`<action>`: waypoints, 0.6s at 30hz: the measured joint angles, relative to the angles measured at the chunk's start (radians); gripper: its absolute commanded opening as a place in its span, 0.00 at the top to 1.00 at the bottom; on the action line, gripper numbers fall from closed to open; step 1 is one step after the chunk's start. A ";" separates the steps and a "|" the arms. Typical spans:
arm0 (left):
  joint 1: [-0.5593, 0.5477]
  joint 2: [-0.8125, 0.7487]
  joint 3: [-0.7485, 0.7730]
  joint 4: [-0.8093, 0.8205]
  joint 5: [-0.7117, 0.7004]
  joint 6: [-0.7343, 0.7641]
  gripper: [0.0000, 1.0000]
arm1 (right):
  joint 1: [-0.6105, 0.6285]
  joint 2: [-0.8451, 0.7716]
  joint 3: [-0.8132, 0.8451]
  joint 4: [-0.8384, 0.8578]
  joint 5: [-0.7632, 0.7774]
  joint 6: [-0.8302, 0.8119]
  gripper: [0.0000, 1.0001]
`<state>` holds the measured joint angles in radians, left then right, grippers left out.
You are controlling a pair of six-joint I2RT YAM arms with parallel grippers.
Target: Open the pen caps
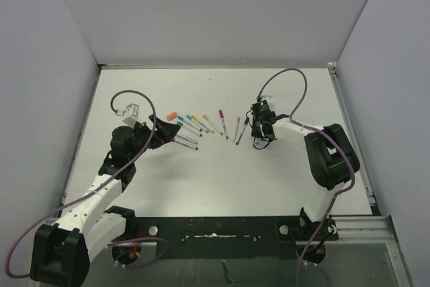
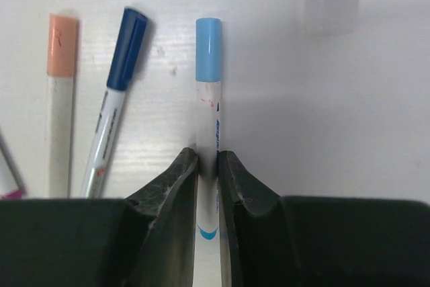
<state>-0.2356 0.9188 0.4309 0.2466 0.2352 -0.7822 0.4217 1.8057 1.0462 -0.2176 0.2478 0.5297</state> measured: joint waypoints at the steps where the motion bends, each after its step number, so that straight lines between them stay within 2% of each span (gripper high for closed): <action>1: -0.005 0.008 0.000 0.003 0.003 0.000 0.02 | 0.003 -0.018 -0.023 0.006 0.003 -0.011 1.00; 10: -0.032 0.112 -0.008 0.131 0.051 -0.058 0.03 | 0.055 -0.191 -0.127 0.076 -0.037 -0.143 1.00; 18: -0.076 0.241 -0.021 0.281 0.106 -0.131 0.09 | 0.080 -0.243 -0.211 0.237 -0.234 -0.239 1.00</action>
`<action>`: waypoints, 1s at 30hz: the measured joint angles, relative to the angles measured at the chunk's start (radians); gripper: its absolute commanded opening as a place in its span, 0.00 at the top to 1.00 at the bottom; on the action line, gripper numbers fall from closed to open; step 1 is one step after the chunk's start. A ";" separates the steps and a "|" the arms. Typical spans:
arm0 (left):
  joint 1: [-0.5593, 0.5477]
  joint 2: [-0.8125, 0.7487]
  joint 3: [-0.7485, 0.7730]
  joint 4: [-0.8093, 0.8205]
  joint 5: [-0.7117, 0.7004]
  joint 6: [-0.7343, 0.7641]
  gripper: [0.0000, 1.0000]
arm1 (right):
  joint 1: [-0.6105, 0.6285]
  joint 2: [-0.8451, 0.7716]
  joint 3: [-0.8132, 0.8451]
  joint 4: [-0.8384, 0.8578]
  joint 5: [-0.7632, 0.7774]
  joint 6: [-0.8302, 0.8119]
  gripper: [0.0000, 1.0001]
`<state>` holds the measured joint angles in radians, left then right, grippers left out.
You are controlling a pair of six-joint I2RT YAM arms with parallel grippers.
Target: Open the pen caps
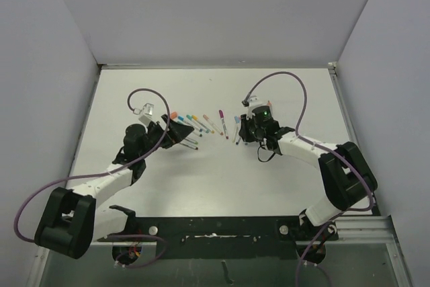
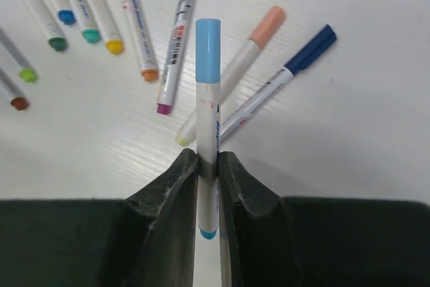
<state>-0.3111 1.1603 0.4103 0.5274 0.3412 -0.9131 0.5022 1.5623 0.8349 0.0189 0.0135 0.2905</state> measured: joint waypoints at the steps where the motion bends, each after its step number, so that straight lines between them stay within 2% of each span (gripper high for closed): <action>1: -0.009 0.017 0.000 0.015 0.005 -0.004 0.09 | 0.005 0.000 -0.004 0.012 -0.026 -0.008 1.00; 7: -0.060 0.123 0.000 0.103 0.019 -0.028 0.13 | 0.080 0.001 -0.001 0.060 -0.108 -0.052 1.00; 19: -0.106 0.243 0.036 0.192 0.021 -0.048 0.18 | 0.229 0.001 0.050 0.077 -0.129 -0.108 1.00; 30: -0.115 0.279 0.036 0.232 0.003 -0.050 0.33 | 0.306 0.002 0.070 0.077 -0.130 -0.134 1.00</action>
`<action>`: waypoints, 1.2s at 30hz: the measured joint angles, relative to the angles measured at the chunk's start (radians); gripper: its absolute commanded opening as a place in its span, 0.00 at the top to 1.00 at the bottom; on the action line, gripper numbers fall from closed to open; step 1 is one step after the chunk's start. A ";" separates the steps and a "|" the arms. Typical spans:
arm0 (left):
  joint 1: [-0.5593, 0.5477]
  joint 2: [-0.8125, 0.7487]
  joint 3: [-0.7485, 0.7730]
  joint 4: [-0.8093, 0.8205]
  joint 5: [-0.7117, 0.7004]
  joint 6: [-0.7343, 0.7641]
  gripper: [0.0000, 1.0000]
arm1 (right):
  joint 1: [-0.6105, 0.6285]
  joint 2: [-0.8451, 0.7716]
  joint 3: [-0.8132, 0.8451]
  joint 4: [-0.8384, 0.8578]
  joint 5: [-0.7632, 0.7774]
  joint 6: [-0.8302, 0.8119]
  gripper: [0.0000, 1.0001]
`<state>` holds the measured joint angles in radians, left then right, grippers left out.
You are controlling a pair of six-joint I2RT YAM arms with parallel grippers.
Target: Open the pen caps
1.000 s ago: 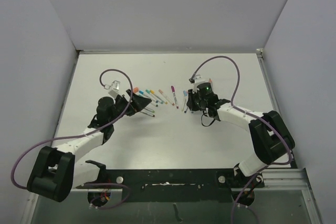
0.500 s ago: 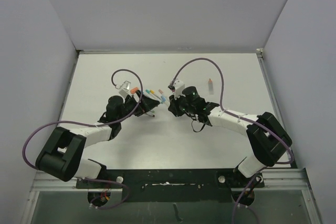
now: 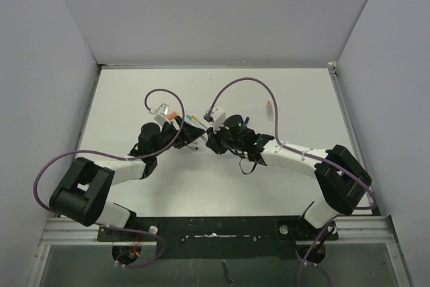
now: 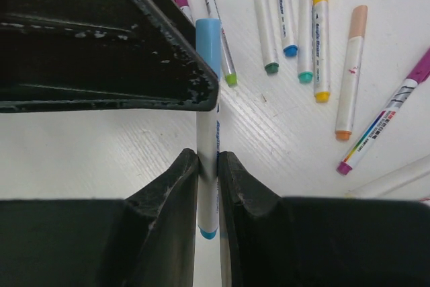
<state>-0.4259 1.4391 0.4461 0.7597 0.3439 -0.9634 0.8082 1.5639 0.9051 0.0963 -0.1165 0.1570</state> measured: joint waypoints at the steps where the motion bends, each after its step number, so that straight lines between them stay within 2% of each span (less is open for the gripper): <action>1: 0.000 0.000 0.000 0.002 -0.002 -0.001 0.36 | 0.005 0.000 0.001 0.000 0.000 -0.001 1.00; 7: -0.001 0.000 0.000 0.008 -0.015 -0.002 0.47 | 0.032 0.000 0.006 0.000 0.000 -0.012 1.00; 17: -0.001 0.000 0.000 0.008 -0.026 -0.002 0.71 | 0.045 0.000 0.006 0.000 0.001 -0.019 1.00; 19: -0.001 -0.001 0.000 0.008 -0.026 -0.002 0.79 | 0.046 0.000 0.006 0.000 0.001 -0.019 1.00; 22: -0.001 -0.001 0.000 0.008 -0.029 -0.004 0.99 | 0.048 0.000 0.006 0.000 0.002 -0.019 1.00; 23: -0.001 -0.001 0.000 0.012 -0.026 -0.010 1.00 | 0.049 0.000 0.006 0.000 0.003 -0.019 1.00; 24: -0.002 -0.002 0.000 0.016 -0.026 -0.009 1.00 | 0.050 0.002 0.006 0.000 0.005 -0.019 0.91; 25: -0.004 -0.003 0.000 0.016 -0.028 -0.010 1.00 | 0.050 0.002 0.006 0.000 0.005 -0.019 0.77; 26: -0.004 -0.003 0.000 0.016 -0.028 -0.012 1.00 | 0.050 0.002 0.007 0.000 0.007 -0.019 0.69; 28: -0.004 -0.003 0.000 0.018 -0.029 -0.013 1.00 | 0.051 0.002 0.011 -0.001 0.007 -0.020 0.61; 36: -0.005 -0.014 0.000 0.015 -0.029 -0.013 1.00 | 0.051 0.012 0.048 -0.001 0.009 -0.023 0.59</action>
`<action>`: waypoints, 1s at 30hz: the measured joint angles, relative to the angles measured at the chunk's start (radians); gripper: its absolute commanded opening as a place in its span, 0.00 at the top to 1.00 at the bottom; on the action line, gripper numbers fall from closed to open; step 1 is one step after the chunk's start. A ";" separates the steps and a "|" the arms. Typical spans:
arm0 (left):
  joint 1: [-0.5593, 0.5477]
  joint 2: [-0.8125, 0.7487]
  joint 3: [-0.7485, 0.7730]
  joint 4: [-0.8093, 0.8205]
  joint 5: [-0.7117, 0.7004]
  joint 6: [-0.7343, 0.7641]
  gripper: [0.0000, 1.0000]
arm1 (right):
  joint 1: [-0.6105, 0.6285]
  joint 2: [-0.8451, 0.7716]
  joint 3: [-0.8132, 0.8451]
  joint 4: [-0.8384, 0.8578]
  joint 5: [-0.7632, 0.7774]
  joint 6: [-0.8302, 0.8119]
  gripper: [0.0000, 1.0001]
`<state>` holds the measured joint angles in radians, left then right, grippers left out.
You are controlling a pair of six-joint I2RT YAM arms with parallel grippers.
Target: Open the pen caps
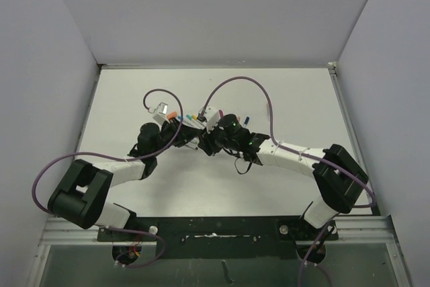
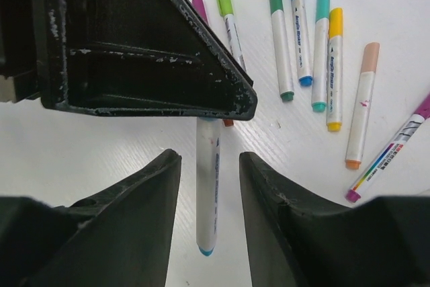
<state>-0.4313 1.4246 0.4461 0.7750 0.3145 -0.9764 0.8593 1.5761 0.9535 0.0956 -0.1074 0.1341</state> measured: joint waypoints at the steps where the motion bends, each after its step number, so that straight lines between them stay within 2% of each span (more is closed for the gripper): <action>1: -0.001 -0.005 0.000 0.000 0.000 0.000 1.00 | 0.000 0.008 0.009 0.001 0.000 0.000 0.59; 5: -0.009 -0.029 0.000 0.000 0.000 0.000 1.00 | 0.000 0.047 0.025 0.001 0.001 0.000 0.61; 9: -0.015 -0.049 0.000 -0.003 0.000 0.000 1.00 | 0.000 0.061 0.025 0.000 0.002 0.000 0.67; 16: -0.015 -0.060 0.000 -0.018 -0.002 0.005 1.00 | 0.000 0.061 0.032 0.001 0.002 0.000 0.68; 19: -0.015 -0.060 0.000 -0.020 -0.004 0.011 1.00 | 0.000 0.061 0.034 0.001 0.002 0.000 0.76; 23: -0.015 -0.060 0.000 -0.020 -0.008 0.012 1.00 | 0.005 0.061 0.034 0.000 0.000 -0.005 1.00; 30: -0.017 -0.060 0.005 -0.039 -0.020 0.014 1.00 | 0.006 0.061 0.035 -0.005 0.006 -0.007 1.00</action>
<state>-0.4480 1.3643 0.4511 0.7361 0.2943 -0.9619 0.8650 1.6371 0.9886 0.0902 -0.1013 0.1272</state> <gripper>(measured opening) 0.143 0.172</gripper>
